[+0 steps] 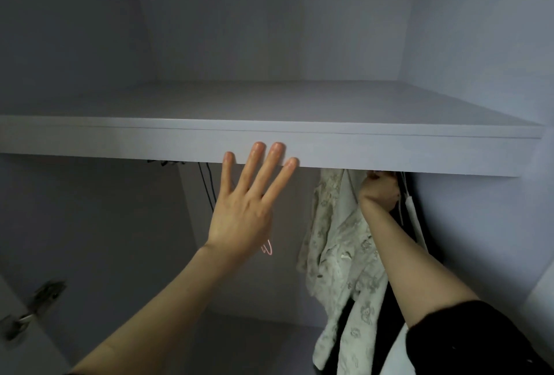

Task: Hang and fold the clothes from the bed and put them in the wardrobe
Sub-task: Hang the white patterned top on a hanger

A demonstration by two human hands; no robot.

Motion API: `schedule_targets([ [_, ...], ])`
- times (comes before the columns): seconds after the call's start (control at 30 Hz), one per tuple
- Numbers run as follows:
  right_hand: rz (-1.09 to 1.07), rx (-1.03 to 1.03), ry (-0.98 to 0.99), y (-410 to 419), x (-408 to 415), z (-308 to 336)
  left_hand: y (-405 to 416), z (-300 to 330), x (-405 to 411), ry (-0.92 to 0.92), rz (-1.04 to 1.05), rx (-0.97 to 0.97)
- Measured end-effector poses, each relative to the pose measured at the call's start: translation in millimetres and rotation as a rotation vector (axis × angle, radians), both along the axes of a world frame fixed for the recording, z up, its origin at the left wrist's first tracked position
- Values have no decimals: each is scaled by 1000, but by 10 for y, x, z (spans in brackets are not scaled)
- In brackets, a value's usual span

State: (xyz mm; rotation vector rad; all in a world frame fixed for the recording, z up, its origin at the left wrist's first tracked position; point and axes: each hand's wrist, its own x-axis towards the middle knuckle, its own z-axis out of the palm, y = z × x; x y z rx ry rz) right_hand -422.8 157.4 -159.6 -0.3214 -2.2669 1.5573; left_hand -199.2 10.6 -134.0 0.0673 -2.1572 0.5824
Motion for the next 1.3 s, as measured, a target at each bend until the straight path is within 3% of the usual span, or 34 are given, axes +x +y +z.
schedule_targets([
  [0.13,36,-34,-192,13,31,-163,12,12,26,6,-16,-1],
  [0.47,-21,-92,-163,161,154,-173,22,26,69,-20,-18,20],
  [0.6,55,58,-128,220,234,-115,40,31,71,-43,8,40],
  [0.73,202,321,30,313,482,-177,89,10,69,-55,25,98],
  [0.87,386,527,219,329,892,-365,242,-143,154,-64,1,231],
  [1.0,571,550,333,107,1461,-475,330,-494,493,-109,-25,443],
  [1.1,731,499,277,-69,1898,-606,326,-776,897,-123,33,628],
  [1.3,1047,572,210,-419,2847,-1044,169,-1383,1965,-257,369,944],
])
